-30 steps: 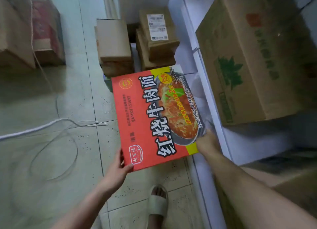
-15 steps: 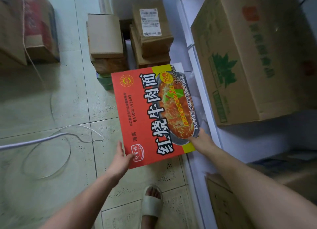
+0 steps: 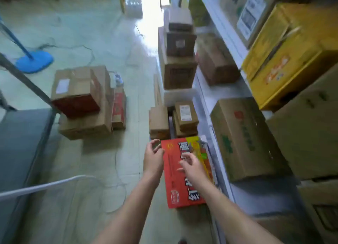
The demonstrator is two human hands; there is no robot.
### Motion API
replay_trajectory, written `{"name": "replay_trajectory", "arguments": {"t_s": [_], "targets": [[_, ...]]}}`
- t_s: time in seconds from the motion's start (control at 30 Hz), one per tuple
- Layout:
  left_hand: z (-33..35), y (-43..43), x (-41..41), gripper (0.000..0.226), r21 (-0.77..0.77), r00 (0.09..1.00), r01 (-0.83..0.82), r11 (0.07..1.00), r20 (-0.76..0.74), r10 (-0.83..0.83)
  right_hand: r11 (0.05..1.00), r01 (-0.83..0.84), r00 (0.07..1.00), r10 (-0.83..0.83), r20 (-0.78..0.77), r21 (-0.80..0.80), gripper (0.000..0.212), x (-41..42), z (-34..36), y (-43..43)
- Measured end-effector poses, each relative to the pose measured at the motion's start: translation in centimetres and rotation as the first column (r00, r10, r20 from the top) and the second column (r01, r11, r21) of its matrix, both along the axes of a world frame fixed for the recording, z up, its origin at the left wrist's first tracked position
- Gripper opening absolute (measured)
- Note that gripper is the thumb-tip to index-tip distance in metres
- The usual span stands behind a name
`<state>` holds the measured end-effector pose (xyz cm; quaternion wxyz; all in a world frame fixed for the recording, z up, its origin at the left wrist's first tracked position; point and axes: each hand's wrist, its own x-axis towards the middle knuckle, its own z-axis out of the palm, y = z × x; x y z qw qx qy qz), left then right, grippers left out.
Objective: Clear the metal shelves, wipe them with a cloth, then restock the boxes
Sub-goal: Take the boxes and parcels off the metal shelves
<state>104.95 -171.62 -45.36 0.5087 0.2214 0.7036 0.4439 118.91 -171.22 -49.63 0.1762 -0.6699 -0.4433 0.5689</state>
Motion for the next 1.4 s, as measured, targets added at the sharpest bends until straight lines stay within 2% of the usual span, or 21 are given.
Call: {"name": "replay_trajectory", "arguments": {"t_s": [0.03, 0.1, 0.17, 0.23, 0.33, 0.4, 0.5, 0.53, 0.63, 0.77, 0.9, 1.0, 1.07, 1.2, 1.3, 1.4], "targets": [[5.5, 0.8, -2.7, 0.035, 0.095, 0.998, -0.069, 0.993, 0.005, 0.069, 0.996, -0.062, 0.997, 0.065, -0.045, 0.07, 0.019, -2.4, 5.0, 1.6], [11.3, -0.1, -6.1, 0.035, 0.202, 0.994, -0.11, 0.973, -0.001, 0.112, 0.98, -0.133, 0.986, 0.146, -0.081, 0.148, 0.019, -5.8, 11.0, 2.8], [16.6, -1.9, -9.6, 0.035, 0.277, 0.987, -0.118, 0.954, -0.073, 0.143, 0.938, -0.253, 0.953, 0.284, -0.106, 0.238, 0.017, -9.6, 17.1, 3.9], [22.8, -5.1, -14.6, 0.034, 0.344, 0.964, -0.142, 0.928, -0.165, 0.209, 0.874, -0.326, 0.918, 0.384, -0.102, 0.359, 0.013, -14.9, 24.2, 3.8], [32.6, -11.2, -22.6, 0.027, 0.443, 0.892, -0.183, 0.878, -0.302, 0.338, 0.703, -0.389, 0.804, 0.575, -0.154, 0.595, 0.016, -22.3, 33.2, 1.5], [38.8, -16.3, -27.8, 0.022, 0.53, 0.819, -0.171, 0.83, -0.392, 0.419, 0.604, -0.399, 0.713, 0.678, -0.18, 0.69, 0.017, -27.1, 39.0, -1.6], [45.9, -23.3, -33.3, 0.025, 0.579, 0.69, -0.132, 0.804, -0.529, 0.494, 0.48, -0.405, 0.544, 0.811, -0.217, 0.778, 0.019, -33.1, 45.3, -6.6], [47.9, -25.6, -34.4, 0.024, 0.579, 0.644, -0.115, 0.807, -0.575, 0.504, 0.46, -0.39, 0.52, 0.825, -0.221, 0.798, 0.019, -35.1, 47.1, -8.0], [54.3, -32.9, -38.5, 0.021, 0.536, 0.544, -0.05, 0.843, -0.693, 0.473, 0.41, -0.349, 0.338, 0.894, -0.295, 0.843, 0.018, -41.0, 54.5, -13.8], [63.3, -41.7, -43.3, 0.018, 0.488, 0.318, -0.022, 0.873, -0.824, 0.469, 0.275, -0.251, 0.139, 0.959, -0.246, 0.928, 0.021, -47.4, 63.3, -19.9], [70.5, -48.8, -46.1, 0.024, 0.479, 0.13, -0.05, 0.877, -0.867, 0.481, 0.139, -0.163, 0.117, 0.986, -0.12, 0.977, 0.022, -53.2, 69.7, -24.9], [74.1, -52.6, -48.1, 0.022, 0.476, 0.012, -0.082, 0.876, -0.878, 0.479, 0.102, -0.128, 0.095, 0.991, -0.09, 0.987, 0.018, -57.4, 73.6, -28.1], [76.0, -54.1, -49.5, 0.016, 0.48, -0.061, -0.11, 0.87, -0.877, 0.476, 0.07, -0.094, 0.116, 0.991, -0.059, 0.993, 0.018, -60.1, 75.8, -29.2], [79.4, -55.6, -52.2, 0.018, 0.475, -0.2, -0.149, 0.867, -0.874, 0.444, 0.017, -0.023, 0.146, 0.989, -0.014, 1.0, 0.017, -65.1, 79.9, -29.8], [81.6, -55.7, -54.7, 0.018, 0.461, -0.288, -0.186, 0.868, -0.87, 0.4, 0.047, 0.054, 0.17, 0.984, -0.056, 0.997, 0.012, -68.5, 82.7, -28.6], [83.6, -55.0, -57.3, 0.014, 0.482, -0.365, -0.228, 0.846, -0.848, 0.384, 0.082, 0.1, 0.16, 0.982, -0.097, 0.992, 0.017, -71.9, 85.6, -26.7]]}}
